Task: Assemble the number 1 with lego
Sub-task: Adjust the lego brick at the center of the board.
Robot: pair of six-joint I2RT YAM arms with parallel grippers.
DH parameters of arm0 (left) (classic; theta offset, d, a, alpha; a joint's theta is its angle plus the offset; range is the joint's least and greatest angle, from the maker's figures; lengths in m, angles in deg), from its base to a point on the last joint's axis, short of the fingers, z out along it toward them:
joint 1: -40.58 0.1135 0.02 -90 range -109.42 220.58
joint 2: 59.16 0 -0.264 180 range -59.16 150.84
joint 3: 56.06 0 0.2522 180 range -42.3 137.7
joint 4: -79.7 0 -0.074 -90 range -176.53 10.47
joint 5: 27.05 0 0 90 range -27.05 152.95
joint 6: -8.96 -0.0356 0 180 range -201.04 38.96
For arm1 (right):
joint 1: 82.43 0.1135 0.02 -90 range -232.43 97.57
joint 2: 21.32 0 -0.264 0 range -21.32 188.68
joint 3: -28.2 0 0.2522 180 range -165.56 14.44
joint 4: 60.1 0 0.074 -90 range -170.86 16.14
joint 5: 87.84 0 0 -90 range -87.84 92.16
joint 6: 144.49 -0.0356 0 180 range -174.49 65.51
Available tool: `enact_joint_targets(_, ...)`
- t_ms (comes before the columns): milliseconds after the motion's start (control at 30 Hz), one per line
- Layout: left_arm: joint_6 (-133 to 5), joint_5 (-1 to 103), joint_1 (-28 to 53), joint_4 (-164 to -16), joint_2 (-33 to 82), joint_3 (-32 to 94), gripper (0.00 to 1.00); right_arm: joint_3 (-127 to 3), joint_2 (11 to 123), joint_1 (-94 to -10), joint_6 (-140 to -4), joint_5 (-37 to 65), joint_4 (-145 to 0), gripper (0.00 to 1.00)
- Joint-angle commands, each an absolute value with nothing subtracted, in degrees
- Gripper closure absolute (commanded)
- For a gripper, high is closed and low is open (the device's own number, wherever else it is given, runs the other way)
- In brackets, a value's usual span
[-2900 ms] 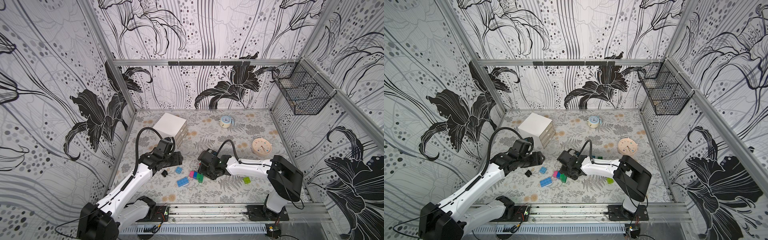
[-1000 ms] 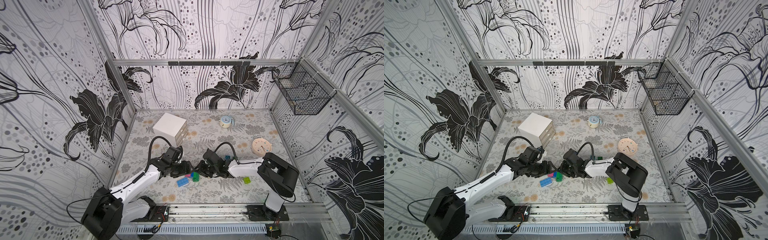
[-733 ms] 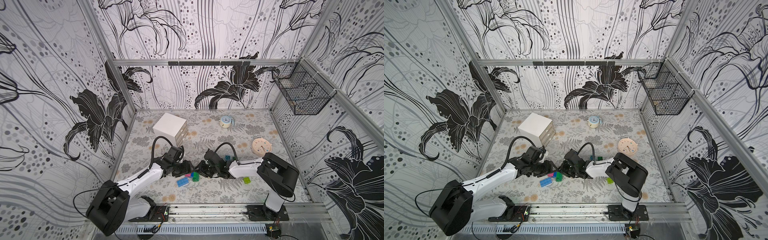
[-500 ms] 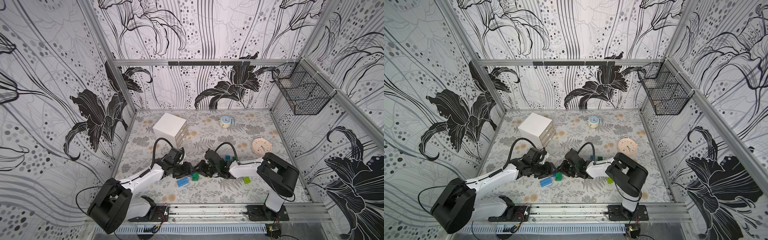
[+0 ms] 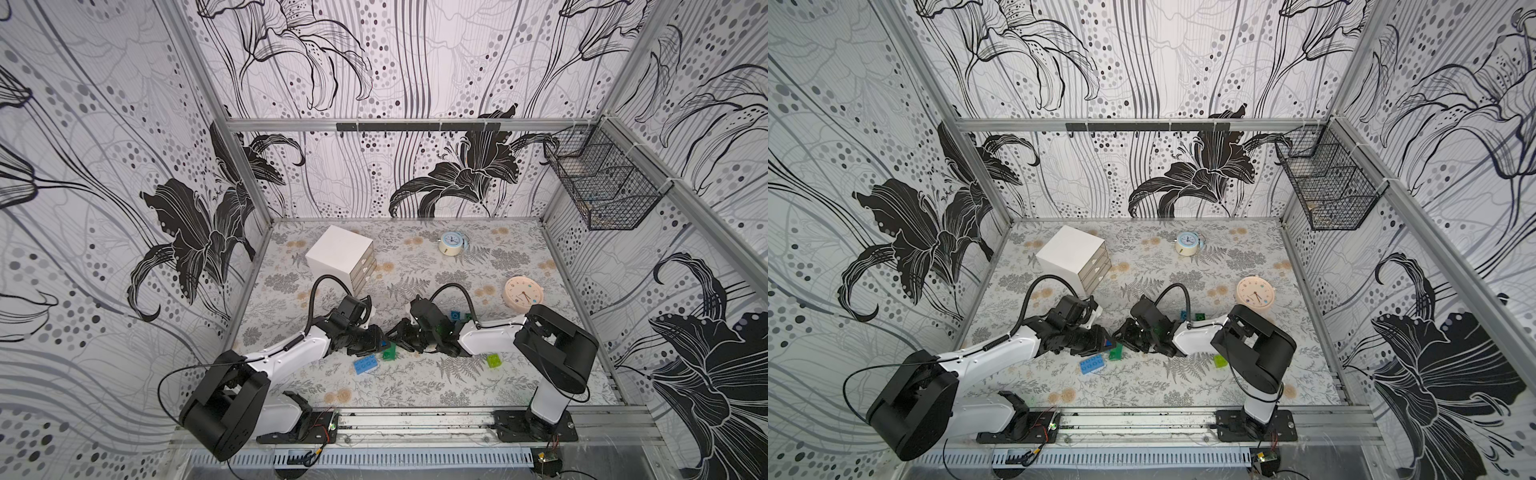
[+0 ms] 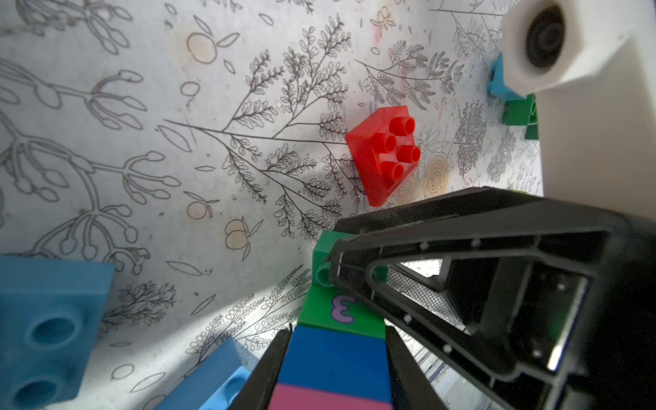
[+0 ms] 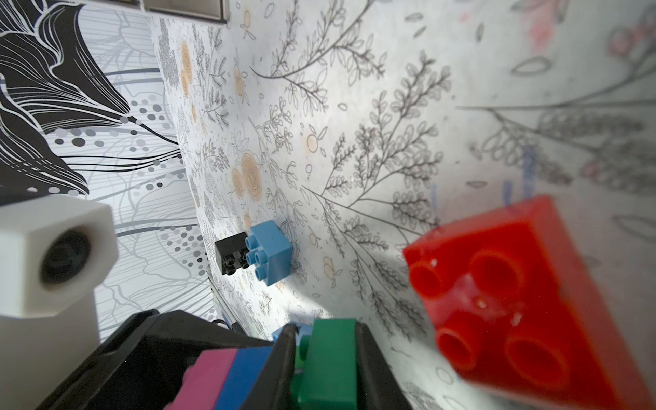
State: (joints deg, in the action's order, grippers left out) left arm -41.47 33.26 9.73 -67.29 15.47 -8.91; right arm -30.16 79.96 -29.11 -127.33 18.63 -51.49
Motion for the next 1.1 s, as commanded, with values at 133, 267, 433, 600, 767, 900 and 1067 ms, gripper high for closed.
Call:
enact_joint_targets(133, -44.28, 35.46, 8.93, -67.71, 16.22, -6.72, 0.68, -30.74, 80.11, -28.91, -127.73, 19.65, -49.65, 0.87)
enact_joint_targets(267, -44.99, 36.39, 8.64, -66.76, 16.06, -6.27, 0.7, -30.14, 79.09, -29.08, -127.97, 18.66, -49.84, 0.68)
enact_joint_targets(433, -44.68, 36.32, 8.38, -67.46, 16.41, -6.86, 0.71, -29.0, 77.18, -29.69, -127.8, 17.83, -50.7, 0.48)
enact_joint_targets(600, -44.48, 36.32, 8.24, -68.07, 17.4, -6.91, 0.71, -27.49, 75.66, -30.01, -128.31, 16.37, -51.38, 0.41)
enact_joint_targets(767, -43.93, 36.88, 8.24, -67.78, 16.01, -6.88, 0.72, -25.58, 71.96, -30.4, -128.05, 13.85, -54.32, 0.41)
enact_joint_targets(900, -42.15, 39.33, 8.24, -66.12, 9.37, -7.23, 0.72, -28.84, 67.95, -30.4, -122.78, 11.45, -66.16, 0.41)
enact_joint_targets(1067, -41.7, 47.5, 8.86, -57.71, 1.63, -6.63, 0.73, -39.68, 67.48, -29.35, -114.12, 6.33, -90.2, 0.4)
